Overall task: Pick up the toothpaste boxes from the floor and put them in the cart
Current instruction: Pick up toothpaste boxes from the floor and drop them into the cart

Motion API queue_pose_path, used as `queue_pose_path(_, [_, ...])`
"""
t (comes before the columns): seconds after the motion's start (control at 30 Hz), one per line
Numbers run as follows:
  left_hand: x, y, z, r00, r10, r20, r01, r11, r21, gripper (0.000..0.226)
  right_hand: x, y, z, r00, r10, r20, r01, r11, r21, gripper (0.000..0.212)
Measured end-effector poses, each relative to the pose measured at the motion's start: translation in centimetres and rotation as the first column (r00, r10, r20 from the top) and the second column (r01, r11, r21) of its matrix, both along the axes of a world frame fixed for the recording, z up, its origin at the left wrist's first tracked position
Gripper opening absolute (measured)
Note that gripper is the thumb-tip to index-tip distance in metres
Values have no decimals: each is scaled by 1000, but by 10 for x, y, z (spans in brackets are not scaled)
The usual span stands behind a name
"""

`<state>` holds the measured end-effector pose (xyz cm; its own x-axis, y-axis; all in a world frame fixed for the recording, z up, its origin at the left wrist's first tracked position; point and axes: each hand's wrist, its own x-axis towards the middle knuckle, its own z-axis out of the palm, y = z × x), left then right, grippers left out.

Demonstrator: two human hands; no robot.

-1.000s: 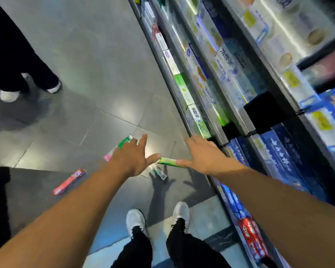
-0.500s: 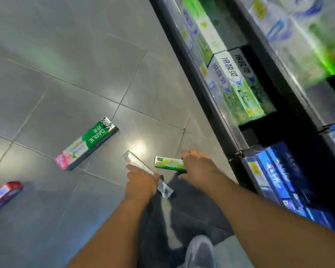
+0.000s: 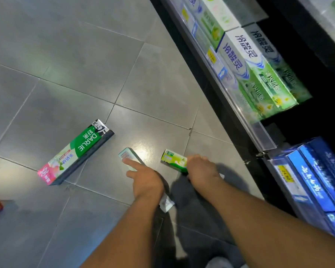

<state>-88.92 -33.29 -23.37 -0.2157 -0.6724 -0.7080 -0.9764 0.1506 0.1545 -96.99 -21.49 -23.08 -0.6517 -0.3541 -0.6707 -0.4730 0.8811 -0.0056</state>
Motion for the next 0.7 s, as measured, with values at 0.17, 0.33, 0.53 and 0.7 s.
queue_pose_path(0.17, [8, -31, 42, 995, -52, -87, 56, 997, 48, 106, -5, 4, 59, 973, -231, 27, 232, 969, -86, 53])
queue_pose_path(0.33, [17, -48, 180, 966, -194, -173, 214, 971, 110, 90, 2, 4, 194, 944, -323, 74, 330, 932, -148, 54])
queue_pose_path(0.53, [17, -63, 413, 873, -377, -308, 417, 906, 72, 59, 14, 11, 424, 917, -388, 87, 398, 893, -209, 58])
queue_pose_path(0.7, [6, -61, 599, 782, -547, -298, 570, 821, -10, 53, 12, 29, 606, 897, -418, 142, 439, 878, -188, 57])
